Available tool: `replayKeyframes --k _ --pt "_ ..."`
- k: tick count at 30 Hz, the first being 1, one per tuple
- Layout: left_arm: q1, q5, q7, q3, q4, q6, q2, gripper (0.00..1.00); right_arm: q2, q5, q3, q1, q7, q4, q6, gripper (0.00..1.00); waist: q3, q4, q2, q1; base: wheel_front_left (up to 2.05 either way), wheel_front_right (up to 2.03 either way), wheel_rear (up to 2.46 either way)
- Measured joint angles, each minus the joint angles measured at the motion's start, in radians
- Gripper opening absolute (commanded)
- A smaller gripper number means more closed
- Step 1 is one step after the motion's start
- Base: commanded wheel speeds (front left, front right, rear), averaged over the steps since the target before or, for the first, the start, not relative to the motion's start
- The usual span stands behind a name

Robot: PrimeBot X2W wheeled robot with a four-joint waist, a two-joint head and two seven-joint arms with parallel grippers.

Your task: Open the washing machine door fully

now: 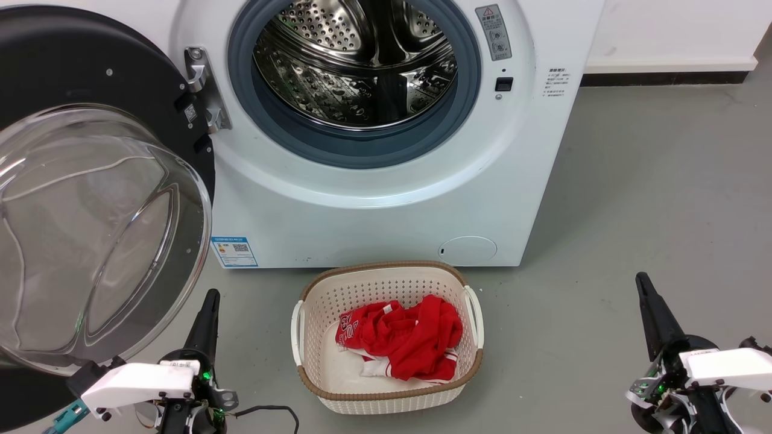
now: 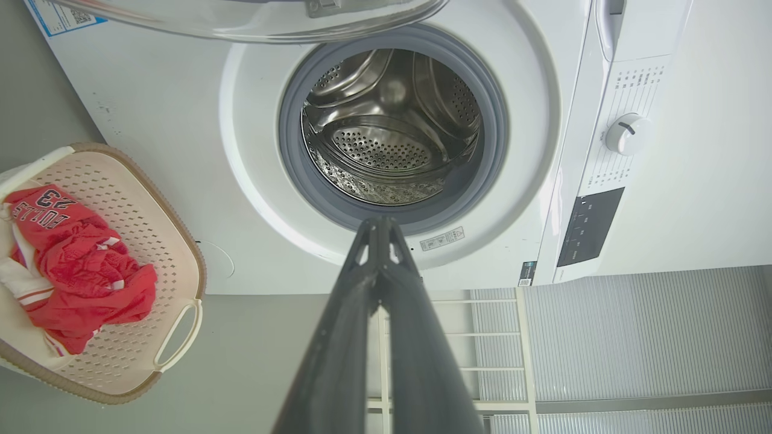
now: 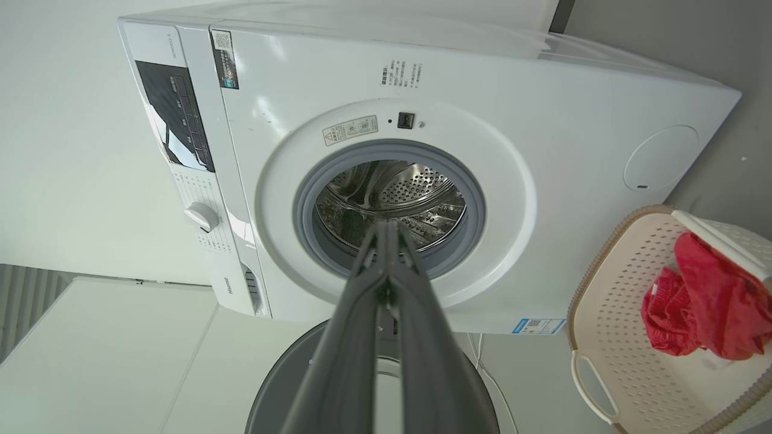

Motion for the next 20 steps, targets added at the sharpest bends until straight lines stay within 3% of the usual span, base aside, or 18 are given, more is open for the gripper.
replayKeyframes --k 20 --pt "-0.012 -0.118 0.029 0.008 0.016 -0.010 0.000 0.00 0.002 0.110 -0.014 -0.011 0.022 0.012 0.000 0.00 -0.005 0.005 -0.0001 0.0000 0.00 0.00 0.00"
